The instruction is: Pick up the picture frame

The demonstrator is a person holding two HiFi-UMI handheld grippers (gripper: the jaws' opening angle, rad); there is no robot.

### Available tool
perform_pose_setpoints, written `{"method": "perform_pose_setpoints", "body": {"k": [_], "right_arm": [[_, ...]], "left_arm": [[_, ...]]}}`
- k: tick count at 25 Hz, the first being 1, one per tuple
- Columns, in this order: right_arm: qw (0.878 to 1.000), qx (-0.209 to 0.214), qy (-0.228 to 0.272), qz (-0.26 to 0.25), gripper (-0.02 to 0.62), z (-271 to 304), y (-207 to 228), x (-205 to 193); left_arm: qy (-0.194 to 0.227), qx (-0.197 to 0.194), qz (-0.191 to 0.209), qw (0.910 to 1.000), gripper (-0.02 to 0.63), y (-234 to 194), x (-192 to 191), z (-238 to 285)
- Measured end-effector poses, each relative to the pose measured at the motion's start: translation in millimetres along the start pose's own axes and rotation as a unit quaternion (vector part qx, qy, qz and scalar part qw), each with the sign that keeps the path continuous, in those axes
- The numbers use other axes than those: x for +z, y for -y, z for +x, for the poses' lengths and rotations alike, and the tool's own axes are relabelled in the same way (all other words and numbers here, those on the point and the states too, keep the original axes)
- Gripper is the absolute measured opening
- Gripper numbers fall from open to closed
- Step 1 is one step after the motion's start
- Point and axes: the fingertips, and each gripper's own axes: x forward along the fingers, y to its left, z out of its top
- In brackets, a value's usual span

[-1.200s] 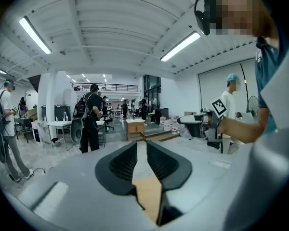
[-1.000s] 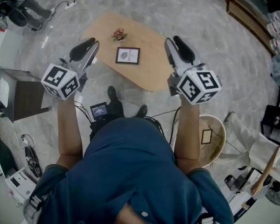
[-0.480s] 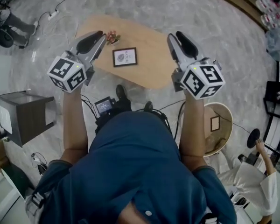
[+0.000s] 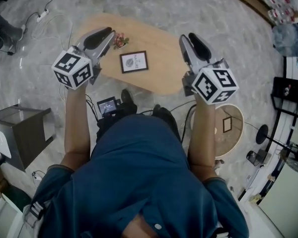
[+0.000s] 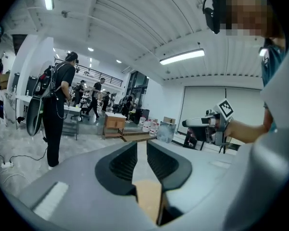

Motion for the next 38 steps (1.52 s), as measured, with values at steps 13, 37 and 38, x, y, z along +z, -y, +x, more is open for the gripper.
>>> {"method": "perform_pose_setpoints", "body": {"k": [13,37,38], "right_arm": [[0.996,0.007,-0.088,0.02,0.104,94.7,12.4,-63.4],[0.936,0.032,-0.327,0.126,0.104,255.5,139.1,-360.7],[0.932,0.031,-0.337,0.128,0.104,259.5,140.1,-374.3]], "left_arm": [[-0.053,0.029,-0.087,0.9944,0.061,-86.6,-85.7,10.7],[-0.242,0.134,-0.293,0.9153,0.1,-183.6,-409.3,84.3],[-0.25,0.136,-0.299,0.911,0.1,-184.2,-423.6,85.5]]}}
